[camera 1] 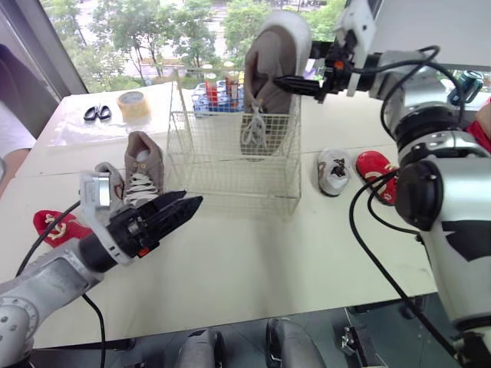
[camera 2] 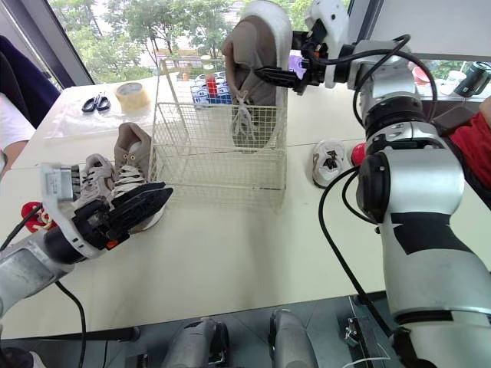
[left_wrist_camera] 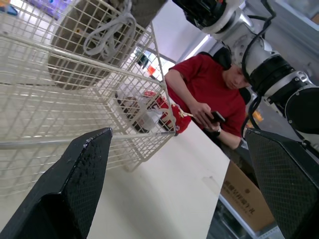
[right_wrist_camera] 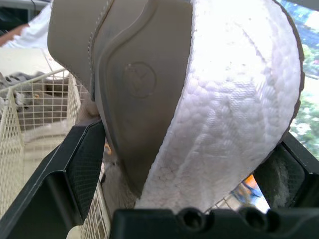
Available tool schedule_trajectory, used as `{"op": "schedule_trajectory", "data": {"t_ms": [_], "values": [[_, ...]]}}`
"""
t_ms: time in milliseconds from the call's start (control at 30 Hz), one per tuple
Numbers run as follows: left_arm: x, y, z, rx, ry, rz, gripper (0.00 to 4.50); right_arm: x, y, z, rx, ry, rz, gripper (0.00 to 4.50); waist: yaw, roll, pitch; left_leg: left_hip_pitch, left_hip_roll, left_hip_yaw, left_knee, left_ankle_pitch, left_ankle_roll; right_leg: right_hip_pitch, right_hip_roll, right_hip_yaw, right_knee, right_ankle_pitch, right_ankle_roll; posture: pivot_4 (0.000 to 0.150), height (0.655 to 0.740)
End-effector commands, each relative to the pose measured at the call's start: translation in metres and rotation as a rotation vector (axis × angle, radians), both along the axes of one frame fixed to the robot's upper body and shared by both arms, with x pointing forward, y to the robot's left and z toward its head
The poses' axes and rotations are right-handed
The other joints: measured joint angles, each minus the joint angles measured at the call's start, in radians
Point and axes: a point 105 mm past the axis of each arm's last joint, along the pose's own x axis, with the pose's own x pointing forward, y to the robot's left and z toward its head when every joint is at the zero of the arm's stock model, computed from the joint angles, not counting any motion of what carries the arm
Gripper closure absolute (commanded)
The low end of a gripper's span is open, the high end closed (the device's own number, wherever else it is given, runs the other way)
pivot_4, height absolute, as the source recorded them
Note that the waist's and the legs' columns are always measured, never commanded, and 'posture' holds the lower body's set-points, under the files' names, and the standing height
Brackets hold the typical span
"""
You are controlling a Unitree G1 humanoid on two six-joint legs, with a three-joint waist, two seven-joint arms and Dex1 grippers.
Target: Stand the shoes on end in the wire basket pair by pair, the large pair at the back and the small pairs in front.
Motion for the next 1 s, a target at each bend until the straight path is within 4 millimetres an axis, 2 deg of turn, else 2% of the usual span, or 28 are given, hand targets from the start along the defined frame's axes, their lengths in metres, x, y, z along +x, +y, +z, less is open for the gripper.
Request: {"op": "schedule_trajectory", "data": {"t_ms": [33, 133, 267, 433, 567, 767, 867, 1000], "values": [[0.004, -0.005, -0.001, 0.019, -0.006, -0.053, 0.14, -0.019, -0.008, 0.050, 0.114, -0.144, 0.048, 0.03, 0.004, 0.000, 0.000, 0.000, 0.000, 0.000, 0.000, 0.000, -0.001, 0.000, 0.000, 0.000, 0.000, 0.000, 0.000, 0.150, 0.7400], [0.011, -0.009, -0.001, 0.028, -0.007, -0.088, 0.14, -0.013, 0.000, 0.036, 0.077, -0.109, 0.040, 0.03, 0.002, 0.000, 0.000, 0.000, 0.000, 0.000, 0.000, 0.002, -0.003, 0.000, 0.001, 0.000, 0.000, 0.000, 0.000, 0.150, 0.7400], [0.017, -0.012, -0.002, 0.052, -0.016, -0.102, 0.14, -0.006, 0.002, 0.027, 0.092, -0.077, 0.011, 0.03, -0.001, 0.000, 0.000, 0.001, 0.000, 0.000, 0.000, 0.003, -0.004, 0.000, 0.002, 0.000, 0.001, 0.000, 0.000, 0.150, 0.7400], [0.015, -0.011, -0.006, 0.063, -0.007, -0.090, 0.14, -0.010, 0.008, 0.016, 0.117, -0.021, 0.107, 0.03, 0.001, 0.000, 0.000, 0.001, 0.000, 0.000, 0.000, 0.003, -0.005, 0.000, 0.002, 0.000, 0.001, 0.000, 0.000, 0.150, 0.7400], [0.015, -0.009, -0.008, 0.069, 0.002, -0.066, 0.14, -0.012, 0.012, 0.005, 0.119, 0.112, 0.160, 0.03, 0.001, 0.000, 0.000, 0.001, 0.001, 0.000, 0.000, 0.003, -0.005, 0.000, 0.002, 0.000, 0.001, 0.000, 0.000, 0.150, 0.7400], [0.016, -0.008, -0.009, 0.067, 0.010, -0.035, 0.14, -0.004, -0.003, -0.007, 0.167, 0.243, 0.079, 0.03, 0.003, 0.000, 0.000, 0.001, 0.001, 0.000, 0.000, 0.003, -0.005, 0.000, 0.001, 0.000, 0.001, 0.000, 0.000, 0.150, 0.7400], [0.017, -0.009, -0.011, 0.070, 0.017, -0.029, 0.14, -0.006, -0.009, 0.002, 0.263, 0.288, 0.079, 0.03, 0.003, 0.000, 0.000, 0.001, 0.000, 0.000, 0.000, 0.003, -0.005, 0.000, 0.001, 0.000, 0.001, 0.000, 0.000, 0.150, 0.7400], [0.019, -0.010, -0.011, 0.073, 0.019, -0.030, 0.14, -0.008, -0.020, -0.006, 0.127, 0.236, 0.052, 0.03, 0.004, 0.000, 0.000, 0.001, 0.000, 0.000, 0.000, 0.003, -0.004, 0.000, 0.001, 0.000, 0.001, 0.000, 0.000, 0.150, 0.7400]]}}
